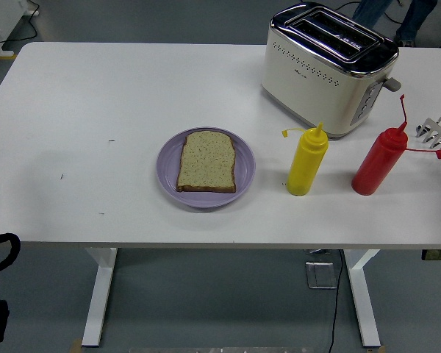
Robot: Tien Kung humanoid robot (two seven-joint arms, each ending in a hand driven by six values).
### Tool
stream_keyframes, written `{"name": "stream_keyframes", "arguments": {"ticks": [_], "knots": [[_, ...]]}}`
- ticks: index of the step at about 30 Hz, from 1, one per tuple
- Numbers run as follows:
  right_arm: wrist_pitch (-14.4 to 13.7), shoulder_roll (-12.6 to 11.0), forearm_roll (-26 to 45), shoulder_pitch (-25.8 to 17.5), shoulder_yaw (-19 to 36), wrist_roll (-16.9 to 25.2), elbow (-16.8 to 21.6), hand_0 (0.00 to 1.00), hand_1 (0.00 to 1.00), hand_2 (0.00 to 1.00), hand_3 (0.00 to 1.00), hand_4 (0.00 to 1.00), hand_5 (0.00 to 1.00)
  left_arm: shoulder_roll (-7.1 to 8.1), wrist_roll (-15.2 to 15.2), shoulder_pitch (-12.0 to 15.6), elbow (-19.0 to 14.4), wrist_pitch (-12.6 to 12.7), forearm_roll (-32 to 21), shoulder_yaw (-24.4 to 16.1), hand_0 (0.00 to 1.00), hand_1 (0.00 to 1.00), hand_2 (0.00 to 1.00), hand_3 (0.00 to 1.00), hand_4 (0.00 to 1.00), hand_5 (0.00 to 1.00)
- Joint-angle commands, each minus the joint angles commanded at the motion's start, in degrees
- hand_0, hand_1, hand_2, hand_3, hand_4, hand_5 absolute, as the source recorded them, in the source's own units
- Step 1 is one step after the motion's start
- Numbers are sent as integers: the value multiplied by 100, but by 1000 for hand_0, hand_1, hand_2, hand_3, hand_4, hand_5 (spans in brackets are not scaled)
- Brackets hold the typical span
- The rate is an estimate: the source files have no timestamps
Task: Pick up the cup,pour liquid into bread,place the cup on the desk
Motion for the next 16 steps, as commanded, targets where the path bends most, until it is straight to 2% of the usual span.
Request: {"name": "stream_keyframes", "arguments": {"ticks": [16], "knots": [[53, 14, -71, 10, 13, -115, -34, 811, 769, 795, 823, 610, 465, 0, 42, -2, -14, -11, 27, -7, 784, 732, 737, 688, 571, 998]]}}
